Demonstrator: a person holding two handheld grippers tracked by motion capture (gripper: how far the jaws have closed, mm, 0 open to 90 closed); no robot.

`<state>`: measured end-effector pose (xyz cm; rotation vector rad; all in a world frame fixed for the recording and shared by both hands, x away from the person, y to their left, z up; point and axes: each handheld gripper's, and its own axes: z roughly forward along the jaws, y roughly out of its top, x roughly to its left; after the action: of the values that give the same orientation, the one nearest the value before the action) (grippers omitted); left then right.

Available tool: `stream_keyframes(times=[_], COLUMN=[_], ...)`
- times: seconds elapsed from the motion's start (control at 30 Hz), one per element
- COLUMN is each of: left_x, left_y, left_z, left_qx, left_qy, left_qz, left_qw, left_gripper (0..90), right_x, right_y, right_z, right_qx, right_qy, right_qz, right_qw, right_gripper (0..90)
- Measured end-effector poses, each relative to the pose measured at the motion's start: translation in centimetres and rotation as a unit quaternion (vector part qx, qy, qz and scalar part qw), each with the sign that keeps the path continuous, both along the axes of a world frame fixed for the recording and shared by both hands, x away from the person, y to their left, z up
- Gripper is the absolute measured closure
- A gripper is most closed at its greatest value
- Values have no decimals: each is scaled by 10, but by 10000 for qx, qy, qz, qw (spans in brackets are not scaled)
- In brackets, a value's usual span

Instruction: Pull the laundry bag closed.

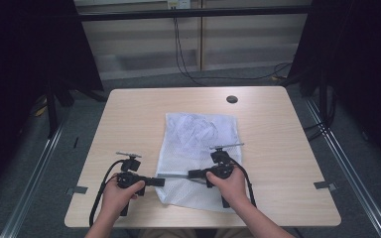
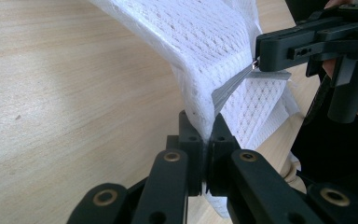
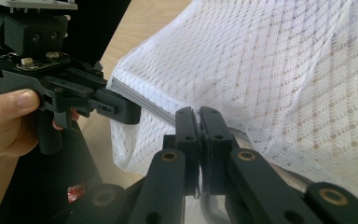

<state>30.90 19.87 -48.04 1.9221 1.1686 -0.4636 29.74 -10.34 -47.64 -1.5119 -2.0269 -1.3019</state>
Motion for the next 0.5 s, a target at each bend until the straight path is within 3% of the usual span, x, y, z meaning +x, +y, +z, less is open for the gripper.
stream_keyframes(times=[0.13, 0.37, 0.4, 0.5], left_x=[0, -1, 0, 0], left_y=[1, -1, 1, 2], left_z=[0, 0, 0, 0], left_qx=[17, 4, 60, 37], left_qy=[-4, 17, -41, -15], left_qz=[-17, 27, -3, 6], left_qw=[10000, 10000, 10000, 10000], left_gripper=[876, 876, 876, 876], right_x=[0, -1, -1, 0], right_y=[-1, -3, -4, -8], right_z=[-1, -1, -1, -3], right_qx=[-75, 17, -68, 37], right_qy=[-35, -35, -28, -4], right_qz=[-3, -14, -23, -49], right_qw=[10000, 10000, 10000, 10000], right_gripper=[877, 877, 877, 877])
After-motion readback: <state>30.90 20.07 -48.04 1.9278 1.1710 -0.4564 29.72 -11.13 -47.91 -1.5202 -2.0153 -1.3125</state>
